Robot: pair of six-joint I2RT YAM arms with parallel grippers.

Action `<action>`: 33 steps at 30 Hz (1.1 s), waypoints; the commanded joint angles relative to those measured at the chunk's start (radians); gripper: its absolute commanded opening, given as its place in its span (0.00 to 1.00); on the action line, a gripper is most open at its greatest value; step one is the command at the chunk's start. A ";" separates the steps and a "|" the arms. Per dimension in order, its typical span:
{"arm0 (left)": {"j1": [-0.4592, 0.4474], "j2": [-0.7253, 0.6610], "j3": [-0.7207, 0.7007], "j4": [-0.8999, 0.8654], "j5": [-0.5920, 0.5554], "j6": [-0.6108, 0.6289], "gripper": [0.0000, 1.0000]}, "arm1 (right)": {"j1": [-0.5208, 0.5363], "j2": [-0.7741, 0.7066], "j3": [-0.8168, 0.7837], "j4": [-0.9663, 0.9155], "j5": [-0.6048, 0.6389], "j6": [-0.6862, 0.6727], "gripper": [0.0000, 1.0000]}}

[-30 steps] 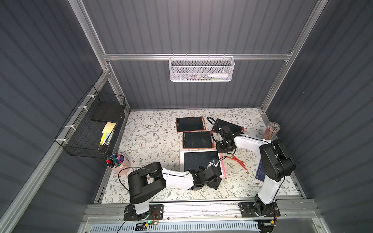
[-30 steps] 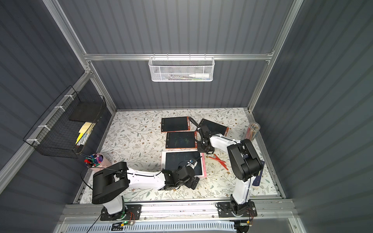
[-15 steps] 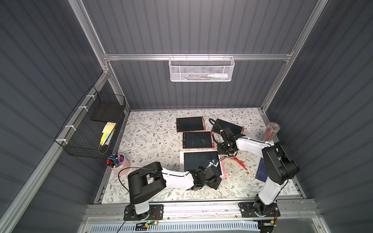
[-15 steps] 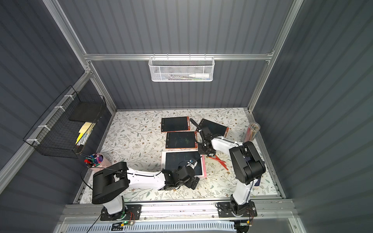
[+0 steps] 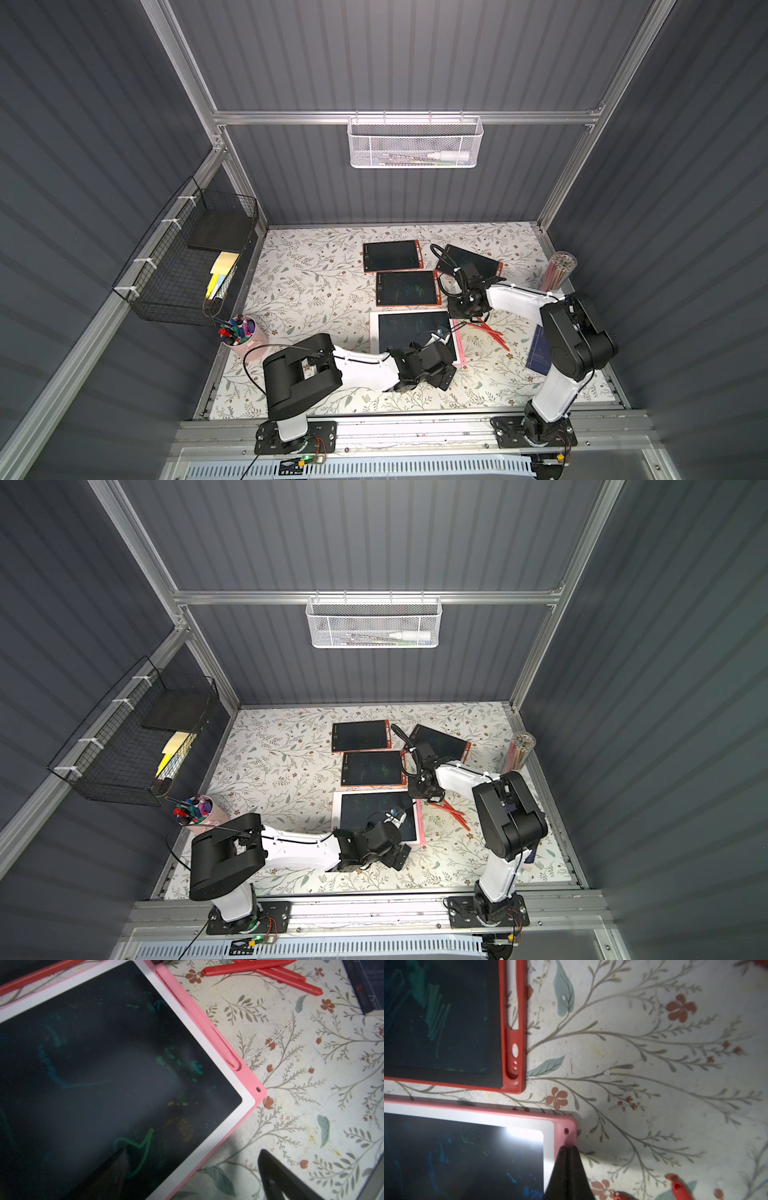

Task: Place the stylus back onto the writing tablet
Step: Adjust the stylus on the writing tablet.

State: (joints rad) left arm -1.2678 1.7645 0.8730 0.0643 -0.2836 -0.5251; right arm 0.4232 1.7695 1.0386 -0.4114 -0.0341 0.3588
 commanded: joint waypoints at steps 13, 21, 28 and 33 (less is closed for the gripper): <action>0.008 0.035 -0.051 -0.167 0.072 -0.035 0.99 | 0.012 -0.046 -0.026 -0.036 0.016 0.019 0.00; 0.013 0.031 -0.048 -0.170 0.068 -0.035 0.99 | 0.012 -0.072 0.018 -0.094 0.036 0.030 0.00; 0.013 0.024 -0.048 -0.169 0.065 -0.035 0.99 | 0.023 -0.117 -0.026 -0.121 -0.007 0.057 0.00; 0.014 0.025 -0.047 -0.170 0.060 -0.031 0.99 | 0.046 -0.140 -0.065 -0.141 -0.008 0.088 0.00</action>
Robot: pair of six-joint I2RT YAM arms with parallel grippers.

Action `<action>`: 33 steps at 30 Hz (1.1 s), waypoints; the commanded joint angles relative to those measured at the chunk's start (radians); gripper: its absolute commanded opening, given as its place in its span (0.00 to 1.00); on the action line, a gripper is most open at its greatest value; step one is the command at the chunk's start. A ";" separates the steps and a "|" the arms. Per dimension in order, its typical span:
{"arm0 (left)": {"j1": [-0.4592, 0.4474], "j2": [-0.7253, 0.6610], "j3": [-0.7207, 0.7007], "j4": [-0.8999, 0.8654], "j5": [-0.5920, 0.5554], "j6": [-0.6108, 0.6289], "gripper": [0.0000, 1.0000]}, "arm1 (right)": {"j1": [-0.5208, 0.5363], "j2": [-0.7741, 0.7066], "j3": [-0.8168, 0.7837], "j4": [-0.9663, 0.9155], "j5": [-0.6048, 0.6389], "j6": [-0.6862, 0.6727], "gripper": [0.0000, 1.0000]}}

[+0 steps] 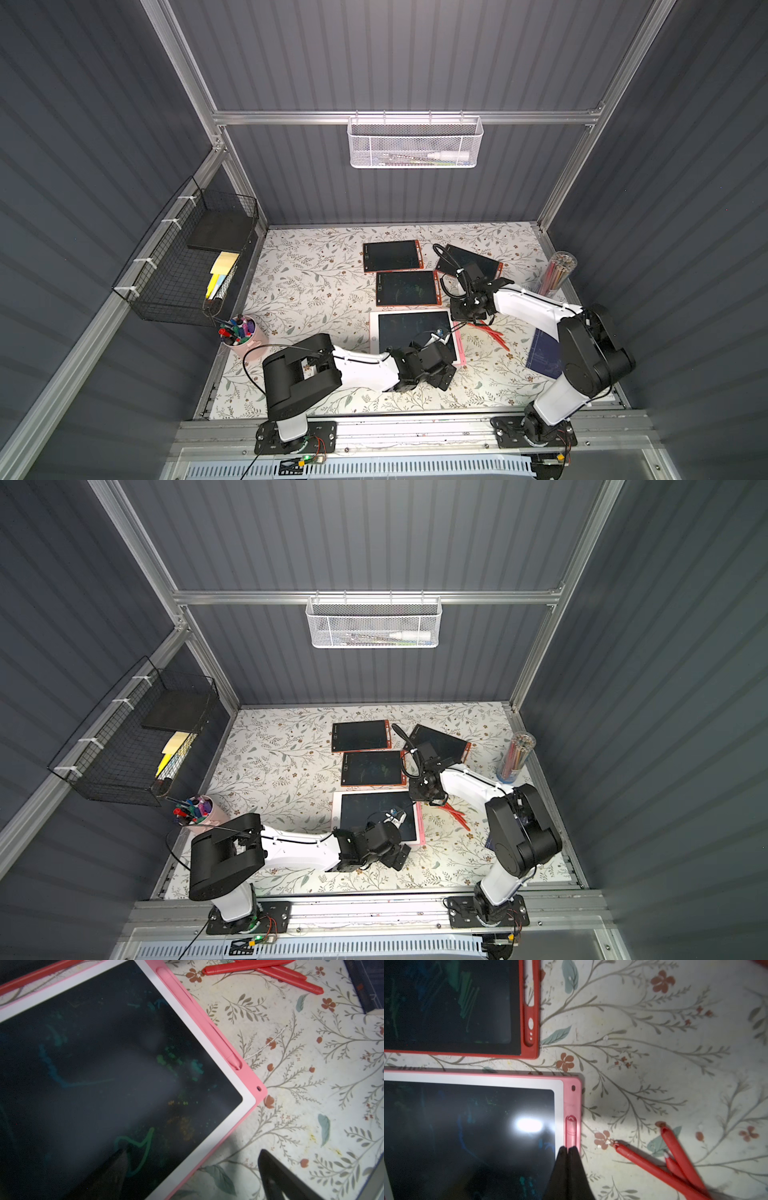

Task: Place the stylus back onto the writing tablet
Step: Adjust the stylus on the writing tablet.

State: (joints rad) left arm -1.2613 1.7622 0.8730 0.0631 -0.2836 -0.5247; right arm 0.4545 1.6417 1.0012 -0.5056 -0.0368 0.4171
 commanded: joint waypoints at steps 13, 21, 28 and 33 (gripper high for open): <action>0.007 0.025 -0.048 -0.169 0.057 -0.036 0.99 | 0.041 0.016 -0.078 -0.036 0.018 0.059 0.00; 0.007 0.027 -0.048 -0.169 0.057 -0.037 0.99 | 0.064 0.052 -0.073 -0.054 0.067 0.048 0.00; 0.007 0.027 -0.048 -0.169 0.057 -0.038 0.99 | 0.073 0.077 -0.075 -0.085 0.119 0.044 0.00; 0.007 0.025 -0.048 -0.171 0.057 -0.039 0.99 | 0.088 0.104 -0.054 -0.134 0.185 0.047 0.00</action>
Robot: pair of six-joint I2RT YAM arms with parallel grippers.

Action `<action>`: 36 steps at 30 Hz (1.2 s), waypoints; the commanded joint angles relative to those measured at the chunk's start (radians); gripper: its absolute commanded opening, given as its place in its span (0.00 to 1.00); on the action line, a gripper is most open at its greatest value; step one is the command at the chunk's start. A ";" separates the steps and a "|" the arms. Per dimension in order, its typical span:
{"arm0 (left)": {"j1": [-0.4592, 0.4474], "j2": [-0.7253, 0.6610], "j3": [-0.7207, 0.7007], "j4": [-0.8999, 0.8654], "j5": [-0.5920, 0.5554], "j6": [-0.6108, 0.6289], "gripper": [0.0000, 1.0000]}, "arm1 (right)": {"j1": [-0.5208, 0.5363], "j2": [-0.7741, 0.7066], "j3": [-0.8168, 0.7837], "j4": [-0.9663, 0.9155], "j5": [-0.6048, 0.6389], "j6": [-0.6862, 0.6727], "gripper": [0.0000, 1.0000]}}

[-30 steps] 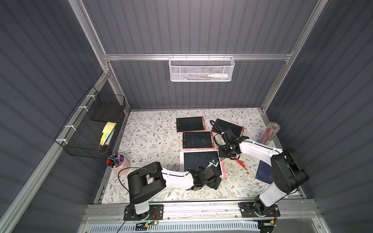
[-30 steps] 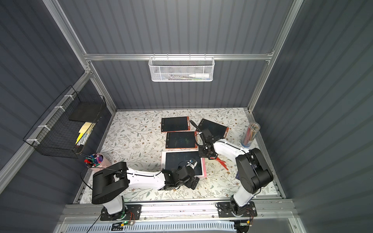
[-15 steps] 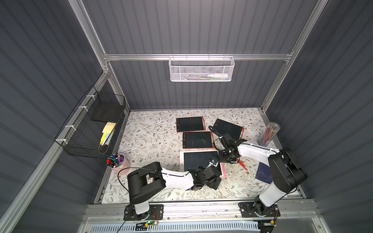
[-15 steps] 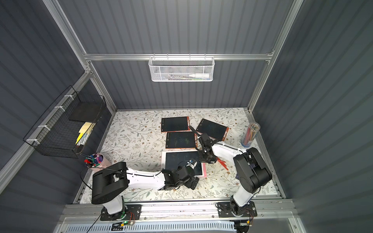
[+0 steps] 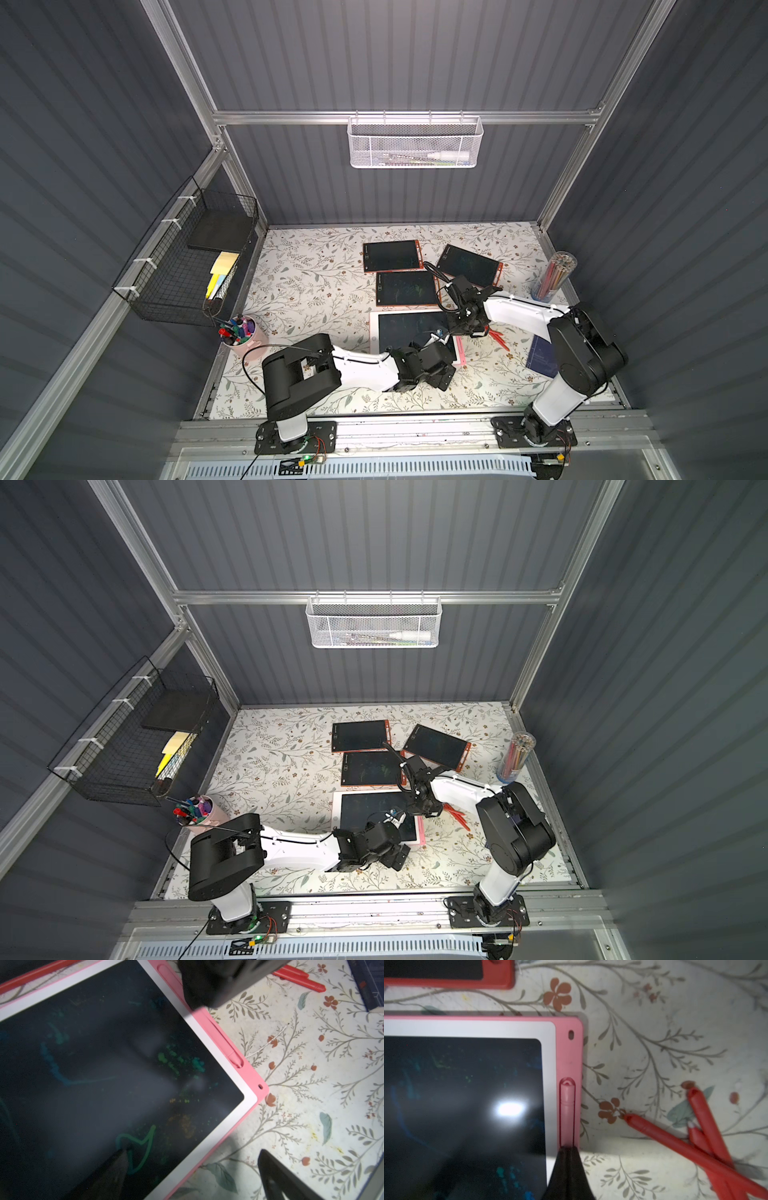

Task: Place the stylus back onto the writing tablet
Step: Adjust the stylus on the writing tablet.

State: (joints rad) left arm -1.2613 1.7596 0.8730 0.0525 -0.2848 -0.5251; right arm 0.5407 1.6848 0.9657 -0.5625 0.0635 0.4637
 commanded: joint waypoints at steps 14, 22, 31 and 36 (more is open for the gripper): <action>0.007 0.023 -0.050 -0.160 0.059 -0.041 0.99 | 0.066 0.143 0.013 -0.114 0.124 0.107 0.00; 0.007 0.021 -0.049 -0.160 0.056 -0.042 0.99 | 0.045 0.033 0.076 -0.120 0.074 0.070 0.00; 0.007 0.022 -0.050 -0.158 0.056 -0.040 0.99 | 0.018 0.003 0.065 -0.128 0.067 0.053 0.00; 0.007 0.024 -0.050 -0.158 0.056 -0.039 0.99 | 0.018 0.028 0.074 -0.116 0.041 0.050 0.00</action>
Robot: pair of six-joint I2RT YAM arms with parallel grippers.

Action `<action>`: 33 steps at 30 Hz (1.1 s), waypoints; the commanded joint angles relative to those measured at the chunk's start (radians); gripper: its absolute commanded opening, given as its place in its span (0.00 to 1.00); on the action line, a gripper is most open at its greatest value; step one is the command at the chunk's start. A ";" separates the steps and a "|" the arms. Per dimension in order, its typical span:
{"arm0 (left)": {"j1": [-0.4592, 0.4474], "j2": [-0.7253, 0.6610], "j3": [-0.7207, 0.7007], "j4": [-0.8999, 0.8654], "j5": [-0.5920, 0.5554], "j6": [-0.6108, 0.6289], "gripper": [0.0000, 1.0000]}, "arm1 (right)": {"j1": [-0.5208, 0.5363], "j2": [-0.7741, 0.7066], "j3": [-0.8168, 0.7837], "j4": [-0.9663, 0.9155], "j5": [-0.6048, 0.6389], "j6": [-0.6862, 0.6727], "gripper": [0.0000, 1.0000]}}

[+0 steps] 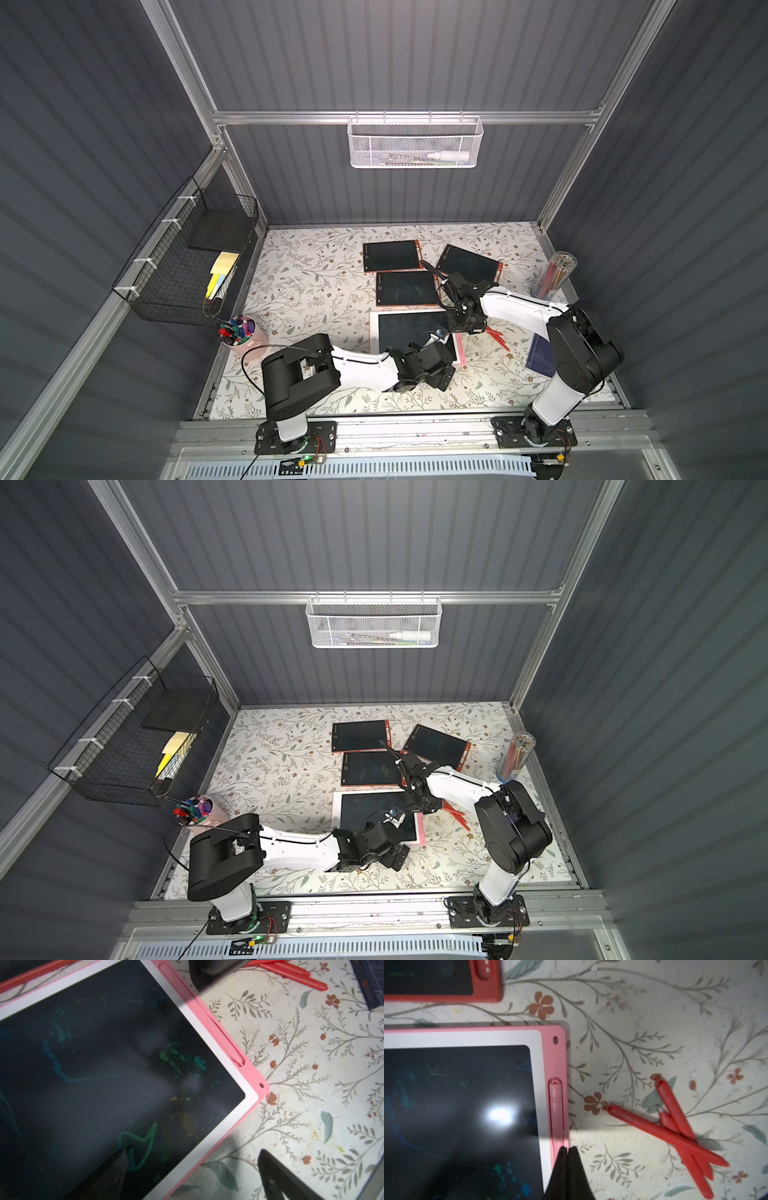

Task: Place the stylus back onto the writing tablet
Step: Adjust the stylus on the writing tablet.

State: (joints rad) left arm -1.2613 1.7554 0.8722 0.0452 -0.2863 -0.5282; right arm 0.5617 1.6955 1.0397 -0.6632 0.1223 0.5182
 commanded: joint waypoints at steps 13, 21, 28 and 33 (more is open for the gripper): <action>0.007 0.031 -0.049 -0.153 0.062 -0.035 0.99 | 0.007 0.099 0.014 -0.045 0.056 -0.014 0.00; 0.006 0.030 -0.047 -0.153 0.059 -0.035 0.99 | 0.035 0.113 0.013 -0.040 0.037 -0.010 0.00; 0.012 -0.032 -0.030 -0.173 0.045 -0.047 0.98 | 0.005 0.013 -0.028 0.021 -0.015 0.044 0.00; 0.060 -0.164 0.012 -0.194 0.063 -0.041 0.98 | -0.055 -0.068 -0.040 0.022 -0.074 0.032 0.00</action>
State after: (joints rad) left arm -1.2297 1.6669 0.8719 -0.0776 -0.2508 -0.5526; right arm 0.5297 1.6665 1.0080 -0.6510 0.1005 0.5396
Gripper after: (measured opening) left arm 0.984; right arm 0.052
